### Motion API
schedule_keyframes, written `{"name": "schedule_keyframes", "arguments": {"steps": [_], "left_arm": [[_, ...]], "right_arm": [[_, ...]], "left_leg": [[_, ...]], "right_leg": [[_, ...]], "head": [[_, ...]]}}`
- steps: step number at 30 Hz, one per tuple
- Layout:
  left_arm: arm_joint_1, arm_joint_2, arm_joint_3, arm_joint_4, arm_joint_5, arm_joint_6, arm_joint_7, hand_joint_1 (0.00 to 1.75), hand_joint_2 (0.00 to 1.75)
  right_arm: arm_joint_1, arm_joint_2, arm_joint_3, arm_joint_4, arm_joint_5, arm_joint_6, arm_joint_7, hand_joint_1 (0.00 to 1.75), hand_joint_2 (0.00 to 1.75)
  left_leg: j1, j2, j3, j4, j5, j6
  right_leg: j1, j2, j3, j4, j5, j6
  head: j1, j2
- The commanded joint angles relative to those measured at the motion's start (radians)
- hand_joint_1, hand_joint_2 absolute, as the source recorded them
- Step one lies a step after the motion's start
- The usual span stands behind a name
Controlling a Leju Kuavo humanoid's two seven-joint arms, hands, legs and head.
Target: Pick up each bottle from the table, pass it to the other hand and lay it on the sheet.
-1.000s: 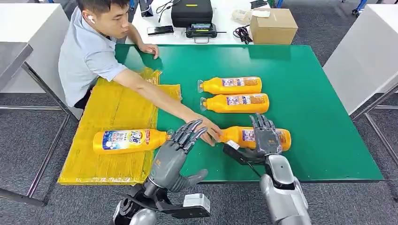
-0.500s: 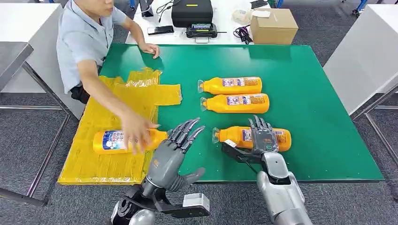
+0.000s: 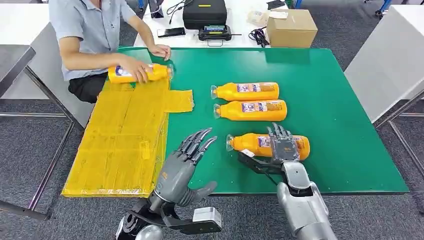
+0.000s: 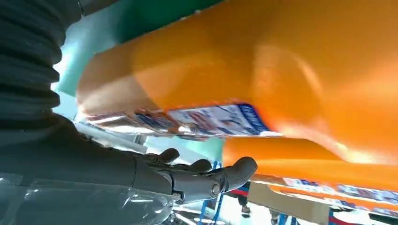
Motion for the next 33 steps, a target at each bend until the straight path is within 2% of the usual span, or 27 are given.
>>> {"name": "schedule_keyframes", "arguments": {"steps": [1, 21, 33], "left_arm": [[0.019, -0.004, -0.011, 0.011, 0.009, -0.01, 0.0, 0.0, 1.75], [0.024, -0.001, -0.01, 0.01, 0.012, -0.008, 0.0, 0.0, 1.75], [0.017, 0.0, -0.018, 0.028, 0.03, -0.011, -0.008, 0.0, 1.75]], "right_arm": [[-0.008, -0.055, 0.038, 0.041, 0.055, 0.02, 0.0, 0.0, 1.75], [-0.003, -0.077, 0.02, 0.057, 0.029, 0.011, -0.013, 0.0, 1.75], [-0.031, -0.107, -0.021, 0.168, -0.014, -0.006, -0.021, 0.0, 1.75]], "left_leg": [[0.001, 0.001, 0.004, -0.001, -0.001, -0.002], [0.001, 0.0, 0.005, 0.0, -0.002, -0.002], [0.001, 0.0, 0.005, -0.001, -0.001, -0.002]], "right_leg": [[0.001, 0.0, 0.004, -0.001, -0.001, -0.002], [0.002, 0.0, 0.005, -0.001, -0.002, -0.002], [0.002, -0.001, 0.006, -0.003, -0.001, -0.002]], "head": [[0.0, 0.0], [0.0, 0.0], [0.0, 0.0]]}}
